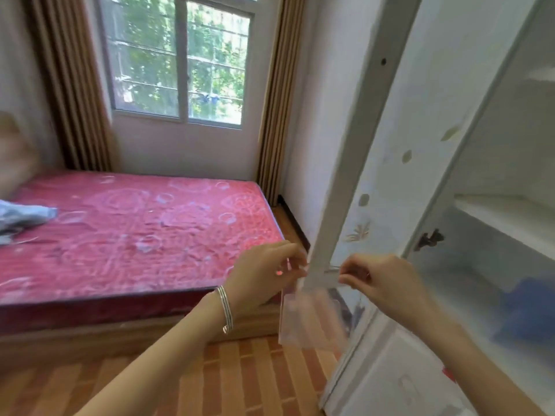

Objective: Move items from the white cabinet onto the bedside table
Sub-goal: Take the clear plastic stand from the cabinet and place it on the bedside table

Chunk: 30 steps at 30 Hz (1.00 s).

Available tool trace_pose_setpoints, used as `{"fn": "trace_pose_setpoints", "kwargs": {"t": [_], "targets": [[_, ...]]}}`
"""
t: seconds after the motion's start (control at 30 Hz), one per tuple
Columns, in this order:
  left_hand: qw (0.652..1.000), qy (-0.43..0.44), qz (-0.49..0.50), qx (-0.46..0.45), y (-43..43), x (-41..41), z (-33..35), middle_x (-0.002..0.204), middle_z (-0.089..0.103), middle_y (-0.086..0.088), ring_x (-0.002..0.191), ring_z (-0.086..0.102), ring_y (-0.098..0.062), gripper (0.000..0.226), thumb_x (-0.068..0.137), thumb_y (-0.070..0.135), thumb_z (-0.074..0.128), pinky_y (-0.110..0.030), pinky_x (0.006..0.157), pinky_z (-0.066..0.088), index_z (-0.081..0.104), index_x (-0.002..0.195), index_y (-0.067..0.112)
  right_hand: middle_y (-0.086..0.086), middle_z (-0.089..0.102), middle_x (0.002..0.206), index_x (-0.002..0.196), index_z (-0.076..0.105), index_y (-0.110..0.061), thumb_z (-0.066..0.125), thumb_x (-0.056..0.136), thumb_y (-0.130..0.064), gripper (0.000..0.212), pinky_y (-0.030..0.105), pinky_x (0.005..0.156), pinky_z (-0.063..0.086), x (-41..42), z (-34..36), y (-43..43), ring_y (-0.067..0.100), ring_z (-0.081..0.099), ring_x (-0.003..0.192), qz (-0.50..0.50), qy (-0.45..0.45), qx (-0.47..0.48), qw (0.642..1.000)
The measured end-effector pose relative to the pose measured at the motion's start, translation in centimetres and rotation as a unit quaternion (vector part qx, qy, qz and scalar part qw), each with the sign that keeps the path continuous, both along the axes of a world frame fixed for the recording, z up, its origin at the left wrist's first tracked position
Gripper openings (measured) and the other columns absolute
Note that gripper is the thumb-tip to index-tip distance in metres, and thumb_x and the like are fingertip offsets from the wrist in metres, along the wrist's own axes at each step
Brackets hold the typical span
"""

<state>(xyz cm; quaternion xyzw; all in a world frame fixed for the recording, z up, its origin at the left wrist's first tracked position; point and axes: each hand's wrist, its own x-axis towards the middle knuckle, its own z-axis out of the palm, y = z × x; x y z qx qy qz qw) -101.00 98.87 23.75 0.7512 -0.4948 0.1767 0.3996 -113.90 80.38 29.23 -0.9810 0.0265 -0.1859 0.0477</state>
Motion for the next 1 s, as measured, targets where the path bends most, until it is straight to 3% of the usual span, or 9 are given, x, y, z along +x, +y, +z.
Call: {"fn": "trace_pose_setpoints", "kwargs": {"t": [0.13,0.33,0.53,0.83,1.0], "targets": [[0.986,0.050,0.156,0.035,13.1,2.5,-3.9,0.070,0.054,0.021,0.064,0.052,-0.001,0.009,0.078,0.033,0.061,-0.026,0.055,0.049,0.064,0.084,0.028,-0.025,0.053,0.062,0.076,0.068,-0.031,0.076,0.075,-0.032,0.009,0.020,0.050,0.034,6.9,-2.6,7.6,0.003,0.056,0.062,0.095,0.006,0.023,0.995],[0.926,0.085,0.352,0.108,33.7,2.1,-8.2,0.073,0.061,0.017,0.066,0.053,0.002,0.008,0.078,0.037,0.060,-0.022,0.057,0.046,0.063,0.083,0.031,-0.010,0.068,0.077,0.083,0.068,-0.030,0.069,0.081,-0.034,0.005,0.027,0.058,0.038,16.3,-5.5,24.1,0.014,0.062,0.076,0.198,0.060,0.016,0.978],[0.854,0.031,0.469,0.225,52.2,-0.2,-11.8,0.068,0.058,0.015,0.063,0.055,-0.005,0.034,0.079,0.058,0.045,-0.022,0.051,0.047,0.064,0.080,0.029,-0.010,0.069,0.082,0.085,0.068,-0.029,0.064,0.084,-0.031,0.004,0.023,0.056,0.033,22.0,-8.4,42.5,0.012,0.062,0.080,0.306,0.112,0.000,0.945],[0.742,0.077,0.618,0.247,68.8,-5.0,-14.6,0.097,0.067,0.010,0.092,0.063,-0.012,0.046,0.082,0.058,0.041,-0.030,0.080,0.050,0.072,0.099,0.028,-0.019,0.058,0.067,0.080,0.067,-0.038,0.066,0.082,-0.034,0.004,0.017,0.052,0.035,26.3,-10.7,63.1,0.004,0.055,0.068,0.429,0.166,0.007,0.888],[0.695,0.105,0.676,0.222,73.9,-5.3,-16.9,0.097,0.068,0.010,0.093,0.063,-0.013,0.044,0.081,0.055,0.042,-0.031,0.081,0.050,0.072,0.098,0.028,-0.022,0.056,0.067,0.082,0.069,-0.035,0.066,0.083,-0.032,0.004,0.011,0.051,0.029,29.3,-12.1,72.0,-0.004,0.047,0.063,0.501,0.171,-0.021,0.848]]}}
